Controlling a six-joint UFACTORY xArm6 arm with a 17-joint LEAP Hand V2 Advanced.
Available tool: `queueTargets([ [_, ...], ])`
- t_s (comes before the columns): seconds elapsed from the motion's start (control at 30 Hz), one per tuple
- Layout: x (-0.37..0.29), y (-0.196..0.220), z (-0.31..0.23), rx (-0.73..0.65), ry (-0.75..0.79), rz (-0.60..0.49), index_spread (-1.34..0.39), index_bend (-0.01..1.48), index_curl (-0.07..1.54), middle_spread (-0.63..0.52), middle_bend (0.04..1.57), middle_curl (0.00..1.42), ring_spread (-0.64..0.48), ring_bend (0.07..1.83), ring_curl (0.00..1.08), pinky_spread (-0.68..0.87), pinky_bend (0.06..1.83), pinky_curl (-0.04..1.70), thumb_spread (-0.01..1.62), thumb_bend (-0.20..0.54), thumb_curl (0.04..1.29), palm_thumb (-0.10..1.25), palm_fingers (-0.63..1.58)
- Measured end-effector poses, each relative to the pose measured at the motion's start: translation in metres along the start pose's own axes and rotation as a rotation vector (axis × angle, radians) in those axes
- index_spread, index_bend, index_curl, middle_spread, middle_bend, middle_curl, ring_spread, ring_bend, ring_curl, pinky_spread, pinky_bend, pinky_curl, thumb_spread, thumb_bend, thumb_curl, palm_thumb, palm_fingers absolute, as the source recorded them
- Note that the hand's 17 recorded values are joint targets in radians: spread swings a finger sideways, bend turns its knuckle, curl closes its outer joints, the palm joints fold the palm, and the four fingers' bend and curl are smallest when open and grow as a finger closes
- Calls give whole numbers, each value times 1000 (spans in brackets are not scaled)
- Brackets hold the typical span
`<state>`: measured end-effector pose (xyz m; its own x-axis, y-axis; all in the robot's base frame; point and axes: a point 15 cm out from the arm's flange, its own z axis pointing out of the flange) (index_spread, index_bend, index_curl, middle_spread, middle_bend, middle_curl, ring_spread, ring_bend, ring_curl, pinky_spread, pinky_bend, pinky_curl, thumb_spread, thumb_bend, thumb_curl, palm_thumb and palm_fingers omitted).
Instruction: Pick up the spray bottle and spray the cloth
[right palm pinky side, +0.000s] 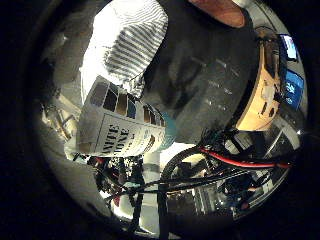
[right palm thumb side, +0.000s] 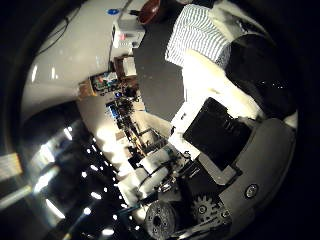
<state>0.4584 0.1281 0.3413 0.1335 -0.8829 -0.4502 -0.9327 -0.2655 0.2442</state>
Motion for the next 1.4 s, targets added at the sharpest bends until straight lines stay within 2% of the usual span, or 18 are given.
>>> queueTargets([
  [0.27,-39,12,-26,72,-72,-53,-276,1010,862,-146,1335,692,-172,1502,569,-222,1071,1226,1010,-14,737,997,1173],
  [0.77,-146,21,-98,270,-441,-208,-277,1009,861,-147,1336,692,-172,1502,570,-218,1078,1231,1009,-13,747,1002,1171],
  [1.03,-193,24,-135,411,-557,-356,-277,1008,865,-146,1338,692,-172,1504,570,-218,1073,1232,1001,-13,761,1002,1169],
  [1.17,-219,24,-120,422,-563,-472,-278,1012,868,-146,1339,692,-173,1502,571,-219,1072,1234,997,-15,765,998,1167],
  [1.4,-239,7,-70,453,-636,-593,-282,1004,876,-146,1340,693,-173,1504,572,-222,1078,1236,983,-15,778,991,1166],
])
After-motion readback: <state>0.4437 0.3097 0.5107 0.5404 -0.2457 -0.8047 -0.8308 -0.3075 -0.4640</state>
